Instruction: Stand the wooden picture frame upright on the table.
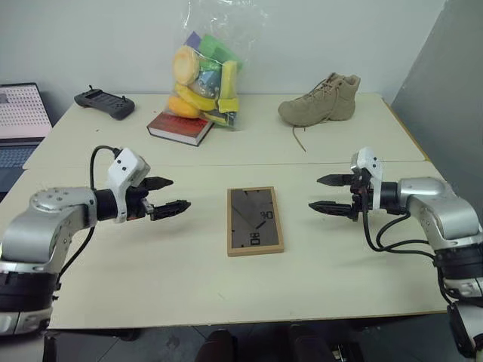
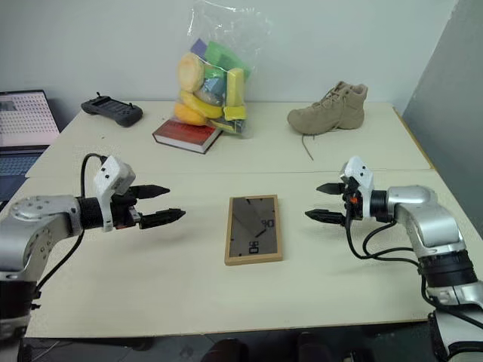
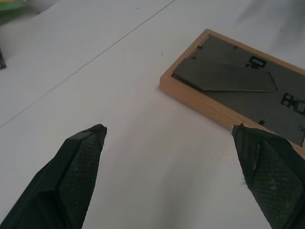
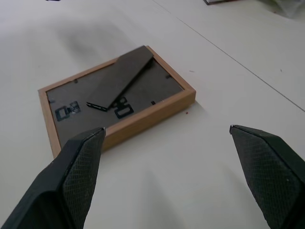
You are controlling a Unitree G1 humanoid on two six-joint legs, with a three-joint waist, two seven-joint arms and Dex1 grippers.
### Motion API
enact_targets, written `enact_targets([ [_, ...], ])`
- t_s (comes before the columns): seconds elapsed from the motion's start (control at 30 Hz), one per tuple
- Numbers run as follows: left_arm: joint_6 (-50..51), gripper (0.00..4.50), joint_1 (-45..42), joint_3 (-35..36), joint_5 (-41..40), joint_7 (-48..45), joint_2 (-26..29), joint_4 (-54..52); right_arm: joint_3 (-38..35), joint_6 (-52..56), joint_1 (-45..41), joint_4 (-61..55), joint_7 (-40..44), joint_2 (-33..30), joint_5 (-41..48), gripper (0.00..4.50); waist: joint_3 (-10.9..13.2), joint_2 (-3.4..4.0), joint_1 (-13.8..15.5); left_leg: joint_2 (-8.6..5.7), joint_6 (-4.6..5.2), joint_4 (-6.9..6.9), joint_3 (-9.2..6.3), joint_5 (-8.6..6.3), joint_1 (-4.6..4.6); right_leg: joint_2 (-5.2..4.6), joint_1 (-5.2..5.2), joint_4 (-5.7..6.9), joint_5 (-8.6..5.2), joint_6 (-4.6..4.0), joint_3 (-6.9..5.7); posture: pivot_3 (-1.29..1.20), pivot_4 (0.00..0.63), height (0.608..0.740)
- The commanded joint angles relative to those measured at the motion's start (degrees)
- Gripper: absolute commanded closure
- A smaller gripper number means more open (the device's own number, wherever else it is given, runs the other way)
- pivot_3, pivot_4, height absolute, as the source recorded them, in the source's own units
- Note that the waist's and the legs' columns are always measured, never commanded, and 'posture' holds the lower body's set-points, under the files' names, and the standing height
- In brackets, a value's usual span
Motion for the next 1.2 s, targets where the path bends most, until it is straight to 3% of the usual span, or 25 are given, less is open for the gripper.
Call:
enact_targets([
  [0.03,-1.89,0.0,-2.91,-0.81,1.81,-0.33,0.1,1.83,-0.25,-1.2,-0.98,1.44,1.41,-0.73,-0.46,0.06,0.0,0.0,0.0,0.0,0.0,0.0,0.01,0.0,0.0,0.0,0.0,0.0,0.0,0.0,0.02,0.0,0.15,0.74],
  [0.23,-4.66,0.0,-4.29,-1.75,3.21,-1.44,-1.1,3.89,0.66,-2.22,0.2,0.68,2.03,-1.18,-1.7,0.06,0.03,-0.04,0.14,0.0,-0.01,0.04,0.01,0.0,-0.09,-0.02,-0.06,0.0,0.0,0.0,0.02,0.0,0.15,0.74],
  [0.3,-5.73,0.36,-5.16,-2.09,4.06,-0.89,-2.21,5.5,1.09,-3.32,0.25,1.14,1.97,-0.58,-2.48,0.0,0.03,-0.04,0.15,0.0,-0.01,0.04,-0.01,0.0,-0.08,-0.02,-0.06,0.01,0.0,0.0,0.0,0.0,0.15,0.74],
  [0.4,-8.32,1.05,-4.76,-3.99,6.76,2.42,-6.64,7.28,1.58,-6.96,-0.04,5.89,-4.21,3.85,-5.86,0.53,0.0,-0.05,0.17,0.0,-0.01,0.06,-0.01,0.0,-0.05,-0.02,-0.04,0.02,0.0,0.0,0.0,0.0,0.15,0.74],
  [0.63,-15.21,2.83,-4.03,-9.16,13.34,7.09,-15.09,11.94,5.12,-12.41,-2.17,12.0,-12.88,12.6,-12.78,2.48,0.01,-0.05,0.16,0.0,-0.06,0.09,0.02,0.03,-0.17,-0.02,-0.16,0.06,0.01,-0.01,0.03,0.0,0.15,0.74],
  [0.83,-17.89,4.33,-5.74,-12.28,17.08,9.32,-20.34,14.92,6.86,-14.11,-2.26,13.54,-14.62,16.88,-15.21,4.14,0.01,-0.05,0.17,-0.02,-0.06,0.14,0.02,0.04,-0.18,-0.03,-0.16,0.07,0.02,-0.01,0.03,0.0,0.15,0.74],
  [0.9,-17.69,4.5,-4.87,-13.39,17.51,8.46,-20.68,13.95,7.76,-14.55,-2.08,13.18,-14.25,17.57,-15.73,4.45,0.01,-0.05,0.14,-0.02,-0.06,0.14,0.02,0.04,-0.18,-0.03,-0.16,0.08,0.01,-0.01,0.04,0.0,0.15,0.74],
  [1.07,-14.78,4.5,-1.55,-14.81,17.28,4.57,-18.33,9.22,8.46,-14.28,-1.22,11.9,-14.04,18.47,-16.23,4.45,0.01,-0.04,0.05,-0.02,-0.07,0.13,0.01,0.04,-0.16,-0.03,-0.16,0.09,0.02,-0.01,0.03,0.0,0.15,0.74],
  [1.2,-5.88,4.5,1.02,-13.81,14.22,2.08,-16.24,3.8,8.96,-14.44,-0.98,11.55,-14.01,19.07,-16.35,4.45,-0.01,-0.02,-0.51,-0.01,-0.06,0.11,-0.02,0.03,-0.15,-0.02,-0.16,0.09,0.01,-0.01,0.03,0.0,0.15,0.74],
])
